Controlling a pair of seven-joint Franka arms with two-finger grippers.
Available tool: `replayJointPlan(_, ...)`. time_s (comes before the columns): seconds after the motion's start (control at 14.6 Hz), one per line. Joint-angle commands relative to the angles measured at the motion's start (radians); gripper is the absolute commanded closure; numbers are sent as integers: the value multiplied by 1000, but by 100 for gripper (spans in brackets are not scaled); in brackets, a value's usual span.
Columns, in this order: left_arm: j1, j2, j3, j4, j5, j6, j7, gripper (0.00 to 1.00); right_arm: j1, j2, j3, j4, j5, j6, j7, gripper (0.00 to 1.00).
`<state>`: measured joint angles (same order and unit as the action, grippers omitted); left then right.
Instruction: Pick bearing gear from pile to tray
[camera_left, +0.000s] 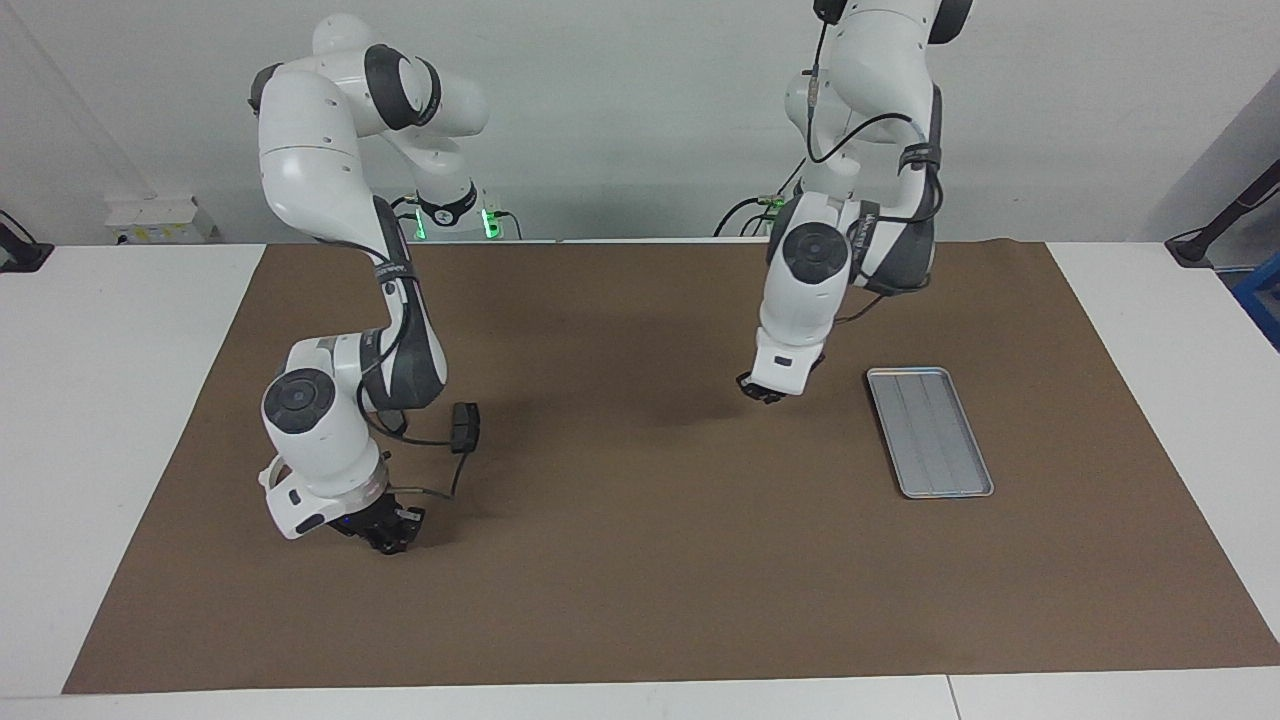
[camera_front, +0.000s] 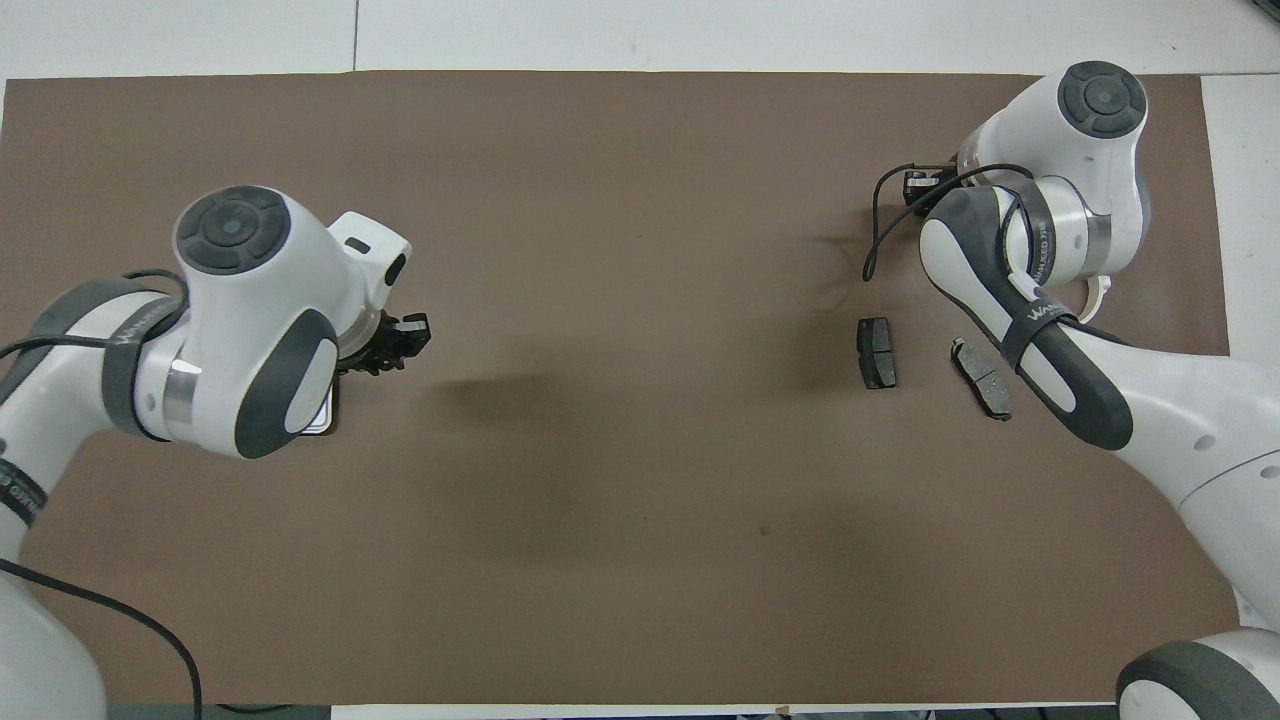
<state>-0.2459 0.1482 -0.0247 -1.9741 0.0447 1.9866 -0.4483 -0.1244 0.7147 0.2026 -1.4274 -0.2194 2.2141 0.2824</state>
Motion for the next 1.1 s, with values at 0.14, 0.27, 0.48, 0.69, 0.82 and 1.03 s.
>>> replayJointPlan(0.14, 226, -48, -12, -139, -48, 141, 434, 100, 0, -59, 15, 42, -28, -204, 1, 100)
replayJointPlan(0.27, 279, -41, -11, -166, -48, 179, 551, 100, 37, -156, 27, 44, -32, -350, -19, 100)
replayJointPlan(0.48, 292, -41, -11, -215, -49, 248, 570, 100, 150, -267, 81, 126, 18, -606, 67, 100)
replayJointPlan(0.69, 292, -27, -11, -229, -48, 287, 585, 100, 305, -281, 90, 217, 130, -708, 408, 100)
replayJointPlan(0.82, 292, -22, -11, -244, -48, 299, 596, 100, 385, -278, 90, 208, 185, -613, 658, 100)
replayJointPlan(1.03, 292, -33, -11, -301, -49, 354, 591, 100, 483, -255, 92, 156, 189, -497, 835, 100)
